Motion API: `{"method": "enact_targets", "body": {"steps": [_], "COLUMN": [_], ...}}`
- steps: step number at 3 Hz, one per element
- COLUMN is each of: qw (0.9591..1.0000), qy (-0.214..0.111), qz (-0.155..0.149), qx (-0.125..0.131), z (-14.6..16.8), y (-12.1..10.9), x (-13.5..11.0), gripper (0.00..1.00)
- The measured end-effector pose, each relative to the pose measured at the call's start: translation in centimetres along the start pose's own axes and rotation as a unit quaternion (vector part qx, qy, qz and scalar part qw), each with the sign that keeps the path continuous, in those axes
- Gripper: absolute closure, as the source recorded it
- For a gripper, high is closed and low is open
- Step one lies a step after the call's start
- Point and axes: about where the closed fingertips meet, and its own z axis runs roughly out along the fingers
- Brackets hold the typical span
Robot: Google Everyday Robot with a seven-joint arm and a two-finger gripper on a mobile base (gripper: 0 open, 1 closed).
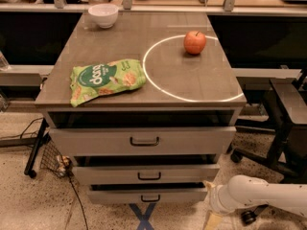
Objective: Open bottom drawer
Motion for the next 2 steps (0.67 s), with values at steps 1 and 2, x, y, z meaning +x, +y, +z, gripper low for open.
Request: {"method": "enact_targets", "body": {"steps": [1,2], "qw": [0.9999,0.9997], "qy": [-0.007,-0.014], "qz": [0.006,0.009], "qx": [-0.006,-0.018], "z": [3.0,5.7], "y": [-0.8,-1.0], "x": [1.6,2.9], "gripper": [0.0,0.0]}}
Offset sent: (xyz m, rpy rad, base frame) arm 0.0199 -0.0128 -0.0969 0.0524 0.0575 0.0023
